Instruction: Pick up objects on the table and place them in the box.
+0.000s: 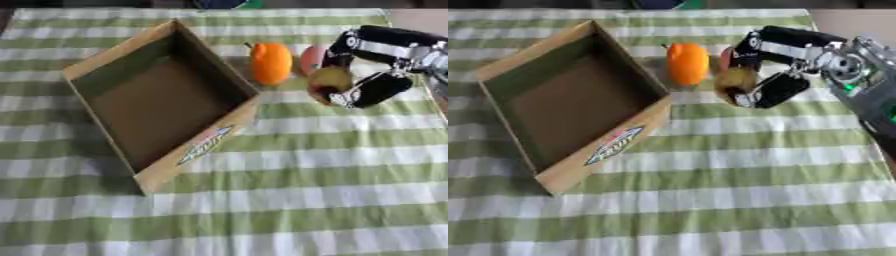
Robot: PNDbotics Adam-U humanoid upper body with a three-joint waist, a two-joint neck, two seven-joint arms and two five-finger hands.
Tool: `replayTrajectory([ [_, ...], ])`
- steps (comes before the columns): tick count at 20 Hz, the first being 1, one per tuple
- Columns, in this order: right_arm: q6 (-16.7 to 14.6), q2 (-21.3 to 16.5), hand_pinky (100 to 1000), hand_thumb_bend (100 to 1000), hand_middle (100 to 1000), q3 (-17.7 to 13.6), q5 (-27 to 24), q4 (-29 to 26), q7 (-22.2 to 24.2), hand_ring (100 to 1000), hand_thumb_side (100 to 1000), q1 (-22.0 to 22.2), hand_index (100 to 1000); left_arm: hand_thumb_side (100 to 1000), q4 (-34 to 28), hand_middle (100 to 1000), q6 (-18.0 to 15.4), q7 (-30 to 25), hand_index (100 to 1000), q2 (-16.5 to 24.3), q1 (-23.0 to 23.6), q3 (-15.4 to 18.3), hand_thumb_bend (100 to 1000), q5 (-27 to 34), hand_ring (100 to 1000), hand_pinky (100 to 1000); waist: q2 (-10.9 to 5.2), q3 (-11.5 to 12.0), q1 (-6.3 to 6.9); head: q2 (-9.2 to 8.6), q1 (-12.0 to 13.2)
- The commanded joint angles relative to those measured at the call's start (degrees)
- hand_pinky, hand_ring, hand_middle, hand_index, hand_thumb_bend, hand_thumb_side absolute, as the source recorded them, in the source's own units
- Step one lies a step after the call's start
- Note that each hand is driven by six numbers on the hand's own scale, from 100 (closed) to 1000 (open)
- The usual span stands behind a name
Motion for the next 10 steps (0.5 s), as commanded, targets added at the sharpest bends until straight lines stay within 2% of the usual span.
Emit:
replayTrajectory([
  [1,0.1,1.6,620,100,289,-2.06,-0.93,-2.66,-1.39,521,252,-3.77,566,985,-0.97,680,-0.01,-0.64,786,0.75,-0.09,-0.6,100,0.48,701,566,-1.63,0.32,-0.21,0.4,-1.24],
  [5,0.92,6.55,624,100,280,-1.76,-1.44,-1.98,-1.2,520,261,-8.72,566,983,-0.97,681,-0.06,-1.23,786,0.74,-0.03,-1.09,100,1.01,701,566,-1.99,1.68,-0.03,0.69,-2.66],
  [10,1.37,12.81,625,100,274,-0.45,-0.77,2.59,0.61,518,261,-14.99,564,983,-0.97,681,-0.09,-1.68,786,0.68,-0.17,-1.36,100,1.38,702,566,-1.83,2.81,-0.11,0.55,-3.74],
])
